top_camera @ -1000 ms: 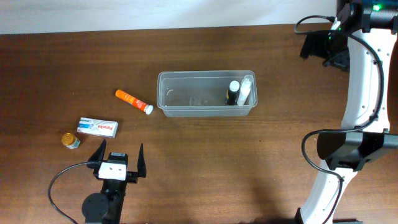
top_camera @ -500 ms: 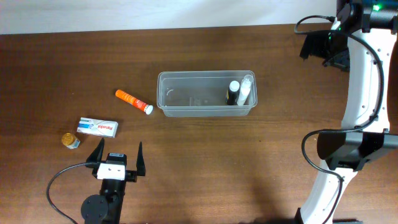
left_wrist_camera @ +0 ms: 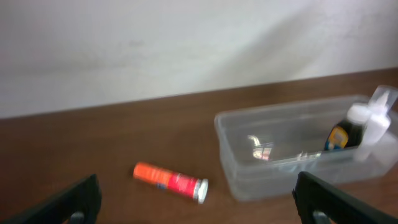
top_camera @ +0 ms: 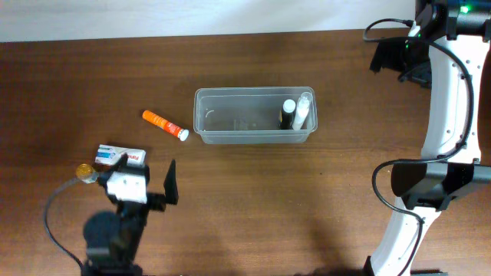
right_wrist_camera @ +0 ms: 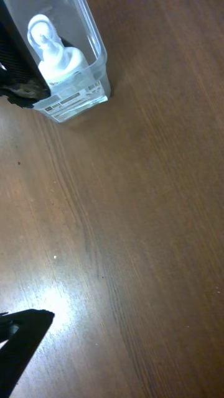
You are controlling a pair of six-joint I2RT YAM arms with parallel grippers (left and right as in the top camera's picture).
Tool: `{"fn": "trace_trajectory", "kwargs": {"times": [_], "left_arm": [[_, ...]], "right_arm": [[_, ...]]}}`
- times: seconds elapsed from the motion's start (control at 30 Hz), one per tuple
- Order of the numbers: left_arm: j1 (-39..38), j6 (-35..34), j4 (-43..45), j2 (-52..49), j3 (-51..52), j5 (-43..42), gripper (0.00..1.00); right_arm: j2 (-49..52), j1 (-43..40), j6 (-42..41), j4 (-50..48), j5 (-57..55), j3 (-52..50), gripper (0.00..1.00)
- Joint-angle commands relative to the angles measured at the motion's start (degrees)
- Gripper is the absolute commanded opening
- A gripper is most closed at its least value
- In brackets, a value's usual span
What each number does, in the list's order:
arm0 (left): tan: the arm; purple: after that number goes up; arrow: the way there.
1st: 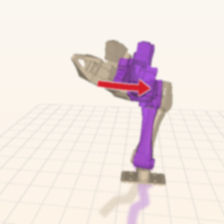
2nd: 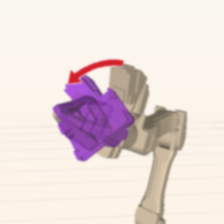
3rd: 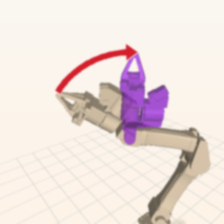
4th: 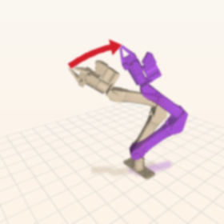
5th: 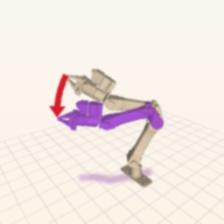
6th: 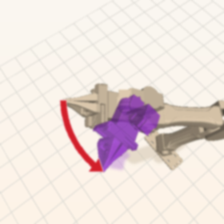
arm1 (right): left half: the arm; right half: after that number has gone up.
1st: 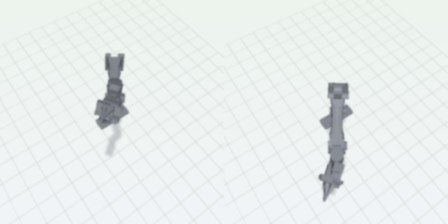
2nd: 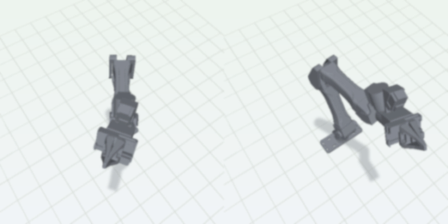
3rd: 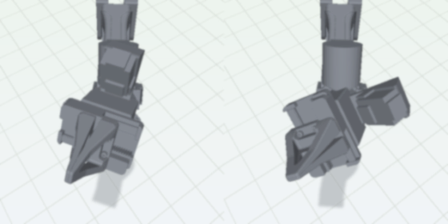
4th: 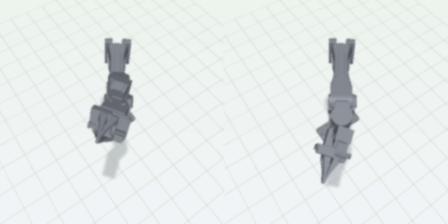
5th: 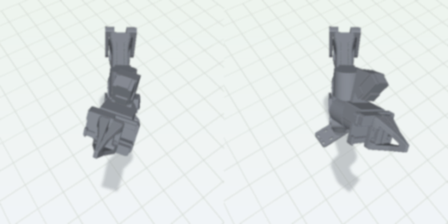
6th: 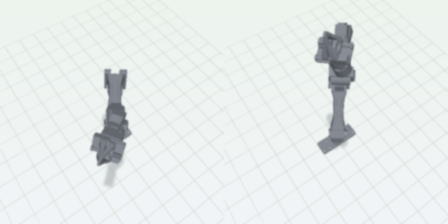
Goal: Pack container
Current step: 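Move the left gripper to the white Panadol box and grasp it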
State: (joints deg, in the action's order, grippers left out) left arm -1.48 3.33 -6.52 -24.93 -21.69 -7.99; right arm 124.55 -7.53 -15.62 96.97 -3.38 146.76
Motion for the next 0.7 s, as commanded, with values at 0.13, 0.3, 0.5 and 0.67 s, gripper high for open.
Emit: {"fn": "trace_trajectory", "kwargs": {"times": [0.13,0.3,0.5,0.67], "left_arm": [[0.3,-0.8,-11.2,-23.5,-21.4,-7.7,0.99],[0.3,-0.8,-25.7,-34.6,-34.8,-9.5,0.99],[0.3,-0.8,-33.0,-40.4,-42.1,-20.1,0.99],[0.3,-0.8,-33.4,-41.1,-42.1,-23.6,0.99]], "right_arm": [[-1.3,0.0,0.2,0.2,0.1,0.7,0.98],[-1.3,0.0,0.2,0.2,0.1,0.7,0.98],[-1.3,0.0,0.2,0.2,0.1,0.7,0.98],[-1.3,0.0,0.2,0.2,0.1,0.7,0.98]]}}
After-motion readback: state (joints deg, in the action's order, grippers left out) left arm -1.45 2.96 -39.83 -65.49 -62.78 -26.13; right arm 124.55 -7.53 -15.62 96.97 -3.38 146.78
